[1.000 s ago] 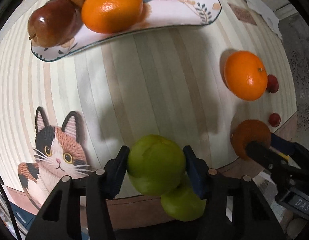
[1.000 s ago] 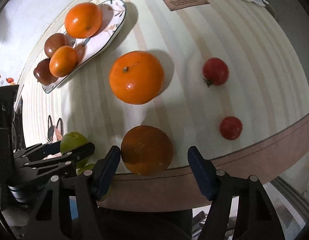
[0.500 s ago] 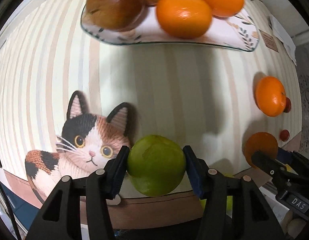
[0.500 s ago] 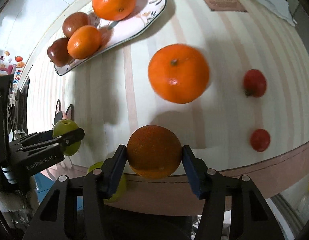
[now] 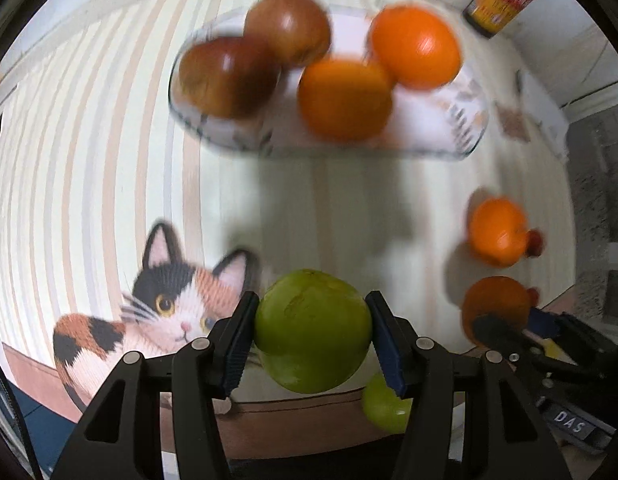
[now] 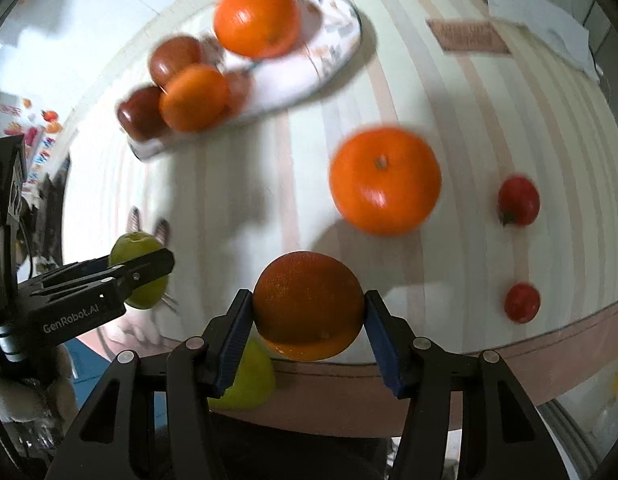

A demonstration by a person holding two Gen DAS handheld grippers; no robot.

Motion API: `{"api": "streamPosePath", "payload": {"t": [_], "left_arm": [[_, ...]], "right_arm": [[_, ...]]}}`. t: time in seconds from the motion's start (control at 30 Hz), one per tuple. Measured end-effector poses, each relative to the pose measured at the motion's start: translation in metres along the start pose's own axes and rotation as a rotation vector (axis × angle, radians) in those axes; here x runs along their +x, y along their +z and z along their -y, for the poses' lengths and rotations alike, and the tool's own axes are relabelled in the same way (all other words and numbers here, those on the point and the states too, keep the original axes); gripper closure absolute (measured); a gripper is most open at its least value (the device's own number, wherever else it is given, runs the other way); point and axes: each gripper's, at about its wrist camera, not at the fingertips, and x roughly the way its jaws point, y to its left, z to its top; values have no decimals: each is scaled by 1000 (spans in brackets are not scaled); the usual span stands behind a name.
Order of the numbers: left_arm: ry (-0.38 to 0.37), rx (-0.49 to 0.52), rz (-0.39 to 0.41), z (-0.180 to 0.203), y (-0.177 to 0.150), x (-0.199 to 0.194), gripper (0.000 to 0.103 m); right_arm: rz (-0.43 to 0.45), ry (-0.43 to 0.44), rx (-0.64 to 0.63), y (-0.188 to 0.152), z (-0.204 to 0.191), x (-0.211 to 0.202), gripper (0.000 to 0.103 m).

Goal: Organize fruits
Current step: 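Place the green apple on the plate with the left tool while the right tool places the orange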

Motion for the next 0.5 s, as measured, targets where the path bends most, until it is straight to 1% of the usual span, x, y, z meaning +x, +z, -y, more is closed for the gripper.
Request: {"api": "streamPosePath", "payload": {"t": [0.1, 0.17, 0.27, 0.33, 0.37, 0.43, 0.5], "left_arm": [[-38, 7, 49, 8, 14, -30, 51], [-63, 12, 86, 9, 29, -50, 51], [-83, 0, 131, -5, 62, -75, 51], [-77, -10, 152, -12, 80, -85, 51], [-66, -17, 160, -16, 95, -87, 51], [-46, -25, 160, -9, 121, -81, 51], [-11, -36, 152, -20, 144, -73, 51]], "right_arm": [[49, 27, -2, 15, -6, -19, 45], [80, 42, 1, 31, -7, -32, 45], [116, 51, 9, 56, -8, -42, 45], [138, 50, 10, 77, -7, -46, 45], [150, 47, 10, 90, -8, -46, 45], [159, 41, 9, 109, -9, -45, 45], [158, 35, 13, 127, -13, -39, 45]]}}
